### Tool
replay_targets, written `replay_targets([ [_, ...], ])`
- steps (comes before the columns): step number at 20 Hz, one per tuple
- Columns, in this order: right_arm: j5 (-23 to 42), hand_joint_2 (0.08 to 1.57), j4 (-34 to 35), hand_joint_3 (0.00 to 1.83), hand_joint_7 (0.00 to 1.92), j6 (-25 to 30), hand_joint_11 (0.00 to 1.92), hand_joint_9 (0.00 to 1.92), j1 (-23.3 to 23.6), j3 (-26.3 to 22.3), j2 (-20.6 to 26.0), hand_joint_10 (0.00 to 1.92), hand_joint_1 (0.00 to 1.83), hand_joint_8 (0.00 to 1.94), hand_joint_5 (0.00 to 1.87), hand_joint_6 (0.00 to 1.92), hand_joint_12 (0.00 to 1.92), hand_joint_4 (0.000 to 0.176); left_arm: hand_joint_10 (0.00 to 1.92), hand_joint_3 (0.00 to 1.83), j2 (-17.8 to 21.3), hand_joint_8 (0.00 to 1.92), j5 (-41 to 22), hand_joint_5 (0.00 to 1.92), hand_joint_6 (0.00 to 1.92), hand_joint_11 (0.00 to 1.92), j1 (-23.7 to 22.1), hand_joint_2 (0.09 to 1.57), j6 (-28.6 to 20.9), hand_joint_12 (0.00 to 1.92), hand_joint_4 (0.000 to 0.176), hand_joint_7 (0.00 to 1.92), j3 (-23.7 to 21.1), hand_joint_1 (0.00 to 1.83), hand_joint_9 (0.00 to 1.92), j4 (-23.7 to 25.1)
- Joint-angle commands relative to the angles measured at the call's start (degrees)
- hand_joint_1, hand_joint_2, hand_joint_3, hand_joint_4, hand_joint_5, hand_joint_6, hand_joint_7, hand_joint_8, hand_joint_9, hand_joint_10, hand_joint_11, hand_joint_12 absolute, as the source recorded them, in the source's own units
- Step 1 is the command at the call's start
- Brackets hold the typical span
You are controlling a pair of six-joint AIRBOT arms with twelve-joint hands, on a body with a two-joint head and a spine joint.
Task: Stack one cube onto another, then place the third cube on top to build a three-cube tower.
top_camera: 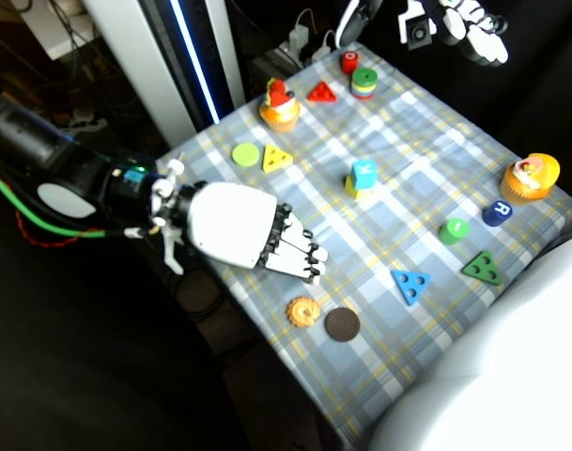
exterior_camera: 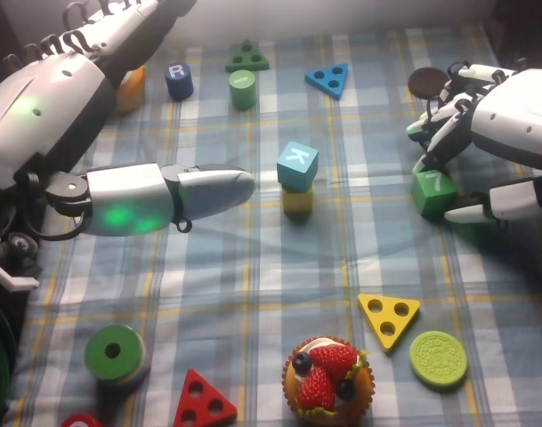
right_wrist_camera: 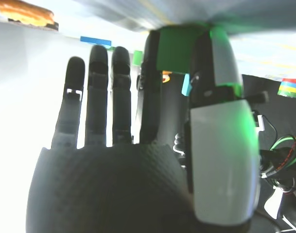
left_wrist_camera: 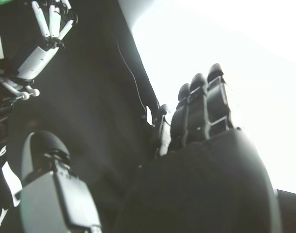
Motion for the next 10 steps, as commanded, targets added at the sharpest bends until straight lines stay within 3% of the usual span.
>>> replay_targets([
  [1,5.55,0.99,0.74,0.00,0.64,0.04,0.02,0.53,0.88,0.12,-0.27,0.00,1.00,0.00,0.98,0.02,1.11,0.000,0.01,0.00,0.08,0.01,-6.75,0.04,0.00,0.05,-0.35,0.79,-0.44,0.03,0.176,0.07,-0.07,0.56,0.07,1.88],
  [10,5.58,0.96,-0.97,0.00,0.55,0.04,0.00,0.45,1.59,-0.63,-0.06,0.00,0.95,0.00,0.79,0.00,0.90,0.000,0.00,0.01,0.09,0.00,-6.83,0.07,0.01,0.05,-0.33,0.83,-0.44,0.03,0.176,0.07,-0.06,0.58,0.08,1.78],
])
